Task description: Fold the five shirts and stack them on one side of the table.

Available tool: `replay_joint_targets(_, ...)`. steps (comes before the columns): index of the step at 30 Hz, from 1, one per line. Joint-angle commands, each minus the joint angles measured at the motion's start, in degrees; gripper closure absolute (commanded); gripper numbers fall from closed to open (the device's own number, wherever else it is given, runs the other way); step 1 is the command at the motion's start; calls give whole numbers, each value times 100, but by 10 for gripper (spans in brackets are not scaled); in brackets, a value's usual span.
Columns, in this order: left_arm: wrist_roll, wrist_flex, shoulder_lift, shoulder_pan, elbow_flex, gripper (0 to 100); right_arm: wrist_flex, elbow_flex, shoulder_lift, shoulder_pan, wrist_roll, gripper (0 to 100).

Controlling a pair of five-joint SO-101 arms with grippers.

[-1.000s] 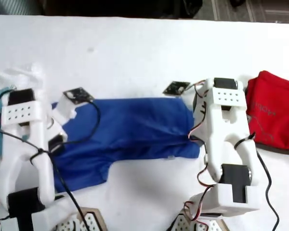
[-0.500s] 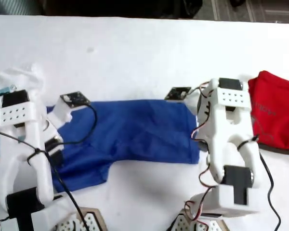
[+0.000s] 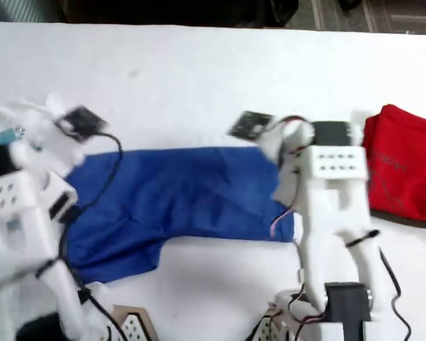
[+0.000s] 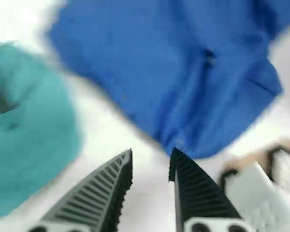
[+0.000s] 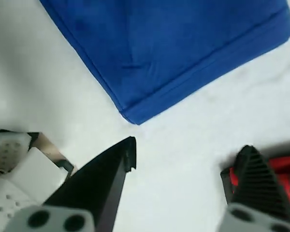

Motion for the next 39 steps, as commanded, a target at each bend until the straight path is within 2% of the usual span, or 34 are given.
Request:
replay_joint_targets(1, 818, -352, -699, -391, -316, 980, -233, -18, -189, -1095, -879, 861)
replay_joint_targets(3, 1204, -448, -954, -673, -220, 966, -576, -26, -189, -1727, -1327, 992)
replay_joint_targets(6, 1714, -598, -1262, -1182, -53, 976, -1112, 9, -180, -2457, -2189, 945)
replay_joint_targets(9, 2180, -642, -1516, -1657, 141, 976, -1710, 0, 145, -3134, -2901, 982)
replay_joint_targets(16, 2365, -615, -2141, -2211, 290, 976, -2589, -457, 1666, -4101, -4299, 971)
replay_joint_targets(25, 2374, -589, -3108, -2378, 299, 976, -2492, -2857, 3820, -4488, -4475, 971)
replay_joint_targets(29, 2374, -413, -3398, -2369, 316, 976, -2316, -3912, 4778, -4514, -4914, 971)
replay_joint_targets(33, 2374, -431, -3618, -2369, 686, 976, -1596, -4782, 5543, -4857, -4809, 971)
replay_joint_targets(39, 2347, -440, -3960, -2378, 782, 976, 119, -5134, 6088, -5244, -4237, 980)
